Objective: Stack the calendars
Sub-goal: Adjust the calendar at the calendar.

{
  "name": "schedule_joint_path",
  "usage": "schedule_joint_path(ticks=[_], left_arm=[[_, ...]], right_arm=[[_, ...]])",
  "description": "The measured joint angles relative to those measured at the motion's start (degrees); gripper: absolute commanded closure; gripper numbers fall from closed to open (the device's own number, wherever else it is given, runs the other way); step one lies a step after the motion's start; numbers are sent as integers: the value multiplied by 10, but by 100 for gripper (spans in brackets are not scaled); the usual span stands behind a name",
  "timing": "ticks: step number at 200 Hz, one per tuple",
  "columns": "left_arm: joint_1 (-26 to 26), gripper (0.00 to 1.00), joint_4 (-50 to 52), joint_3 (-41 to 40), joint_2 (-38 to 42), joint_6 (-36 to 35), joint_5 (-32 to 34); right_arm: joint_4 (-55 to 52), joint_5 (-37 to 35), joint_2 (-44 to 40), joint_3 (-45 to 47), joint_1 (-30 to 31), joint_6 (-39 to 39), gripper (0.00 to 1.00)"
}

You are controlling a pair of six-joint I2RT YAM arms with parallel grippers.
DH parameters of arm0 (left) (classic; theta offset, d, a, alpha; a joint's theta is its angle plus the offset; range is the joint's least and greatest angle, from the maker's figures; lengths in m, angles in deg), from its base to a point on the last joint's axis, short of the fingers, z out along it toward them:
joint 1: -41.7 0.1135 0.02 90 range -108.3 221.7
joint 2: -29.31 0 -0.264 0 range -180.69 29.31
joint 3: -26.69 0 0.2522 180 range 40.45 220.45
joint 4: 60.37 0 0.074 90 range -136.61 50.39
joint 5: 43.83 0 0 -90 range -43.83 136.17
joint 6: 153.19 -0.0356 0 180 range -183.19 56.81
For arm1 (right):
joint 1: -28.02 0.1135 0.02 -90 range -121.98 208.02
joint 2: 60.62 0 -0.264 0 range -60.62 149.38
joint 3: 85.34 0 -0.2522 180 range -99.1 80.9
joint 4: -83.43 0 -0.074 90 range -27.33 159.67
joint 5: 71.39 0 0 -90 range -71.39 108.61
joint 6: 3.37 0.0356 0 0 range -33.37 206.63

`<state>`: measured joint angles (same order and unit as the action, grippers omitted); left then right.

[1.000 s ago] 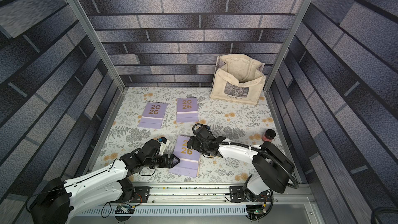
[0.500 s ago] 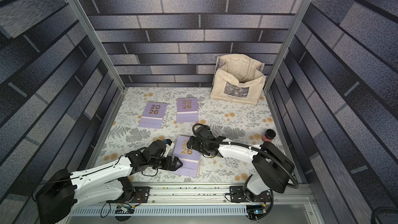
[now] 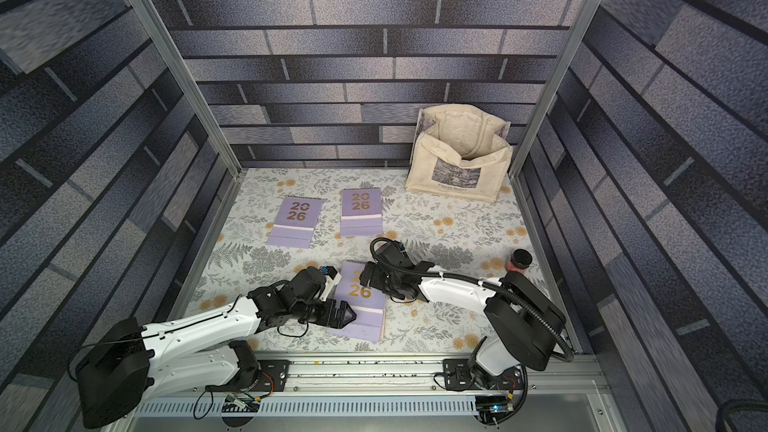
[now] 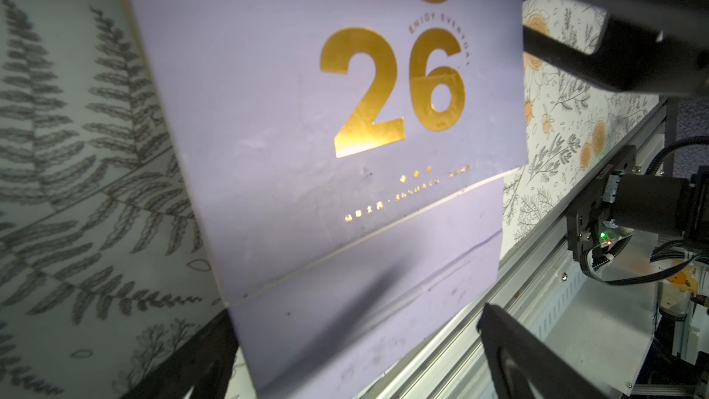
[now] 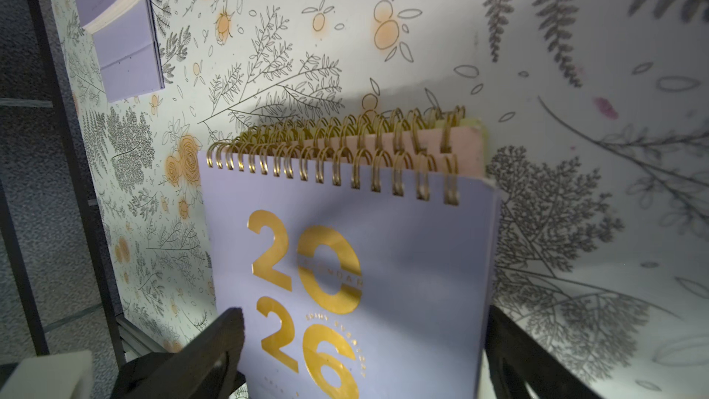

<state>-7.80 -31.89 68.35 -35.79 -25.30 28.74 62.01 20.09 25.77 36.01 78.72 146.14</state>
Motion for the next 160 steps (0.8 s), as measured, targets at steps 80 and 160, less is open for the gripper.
schedule_joint_path(ticks=[80, 160], left_arm=[[-12, 0, 54, 46, -23, -7, 15], [-17, 0, 137, 74, -21, -19, 27]], right_arm=[[-4, 2, 0, -1, 0, 0, 2], [-42, -3, -28, 16, 0, 0, 0]])
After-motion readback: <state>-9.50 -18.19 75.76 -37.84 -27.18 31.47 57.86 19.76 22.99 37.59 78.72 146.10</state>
